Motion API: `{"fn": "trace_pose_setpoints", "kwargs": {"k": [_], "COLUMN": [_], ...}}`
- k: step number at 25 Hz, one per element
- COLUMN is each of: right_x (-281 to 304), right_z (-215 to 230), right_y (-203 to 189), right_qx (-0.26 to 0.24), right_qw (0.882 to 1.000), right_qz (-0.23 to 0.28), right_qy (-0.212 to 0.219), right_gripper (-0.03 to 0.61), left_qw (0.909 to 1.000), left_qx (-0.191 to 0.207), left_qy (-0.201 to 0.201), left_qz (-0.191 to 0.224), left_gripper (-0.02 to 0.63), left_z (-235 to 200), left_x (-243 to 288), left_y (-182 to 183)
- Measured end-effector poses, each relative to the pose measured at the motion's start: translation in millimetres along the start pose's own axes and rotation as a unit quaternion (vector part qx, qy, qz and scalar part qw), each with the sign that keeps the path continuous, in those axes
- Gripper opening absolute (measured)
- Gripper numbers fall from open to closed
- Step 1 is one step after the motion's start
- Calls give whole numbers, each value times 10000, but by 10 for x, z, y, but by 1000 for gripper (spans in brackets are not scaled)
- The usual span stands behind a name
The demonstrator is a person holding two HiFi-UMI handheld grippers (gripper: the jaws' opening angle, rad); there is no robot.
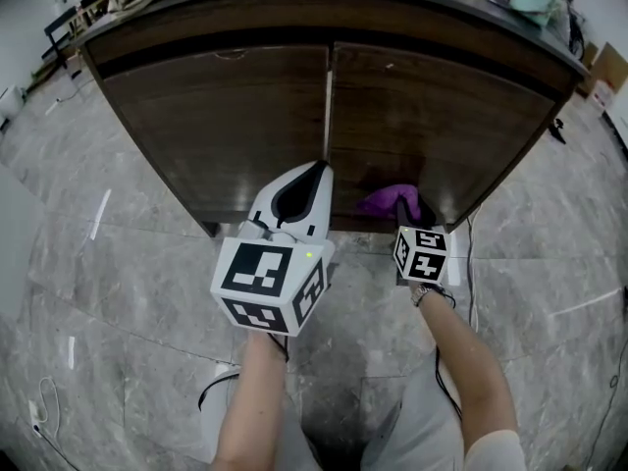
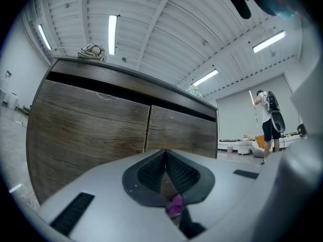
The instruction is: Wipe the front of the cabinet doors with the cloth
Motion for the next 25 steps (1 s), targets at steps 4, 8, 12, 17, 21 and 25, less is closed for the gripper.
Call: {"fn": "trace_pose_setpoints", "kwargs": {"k": [4, 8, 12, 17, 21, 25], "right_x": [-94, -187, -262, -447, -445, -287], "right_z": [377, 803, 1199, 1428, 935, 93], "right_y": [-123, -250, -400, -555, -609, -480], "right_qx": [87, -52, -54, 645, 747, 194], "right_qw": [9994, 9975, 9936, 9776, 9847, 9981], "right_qz": [-133, -282, -448, -632, -694, -486], "right_qy": [-291, -647, -1040, -1900, -1410, -329], "right_gripper": [141, 141, 143, 141, 141, 141], "left_qw": [10000, 10000, 10000, 9999, 9999, 9999], "left_qx": [11, 32, 61, 93, 57, 20], "left_qy": [-13, 10, 30, 51, 90, 119], "left_qz": [-34, -32, -67, -36, -24, 9], "left_gripper": [6, 7, 6, 6, 6, 6], "left_z": [34, 35, 26, 28, -14, -30], "left_x": [25, 14, 8, -4, -2, 7], "left_y": [-23, -15, -27, -5, 4, 20]}}
Point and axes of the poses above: the fingertips, and each gripper's own axes: x forward along the fingers, z to its right, y out of its top, the point moved 6 cm from there along -x, backward along the fingers, and after that the axes turned 5 degrees about -x, right-handed, at the moved point
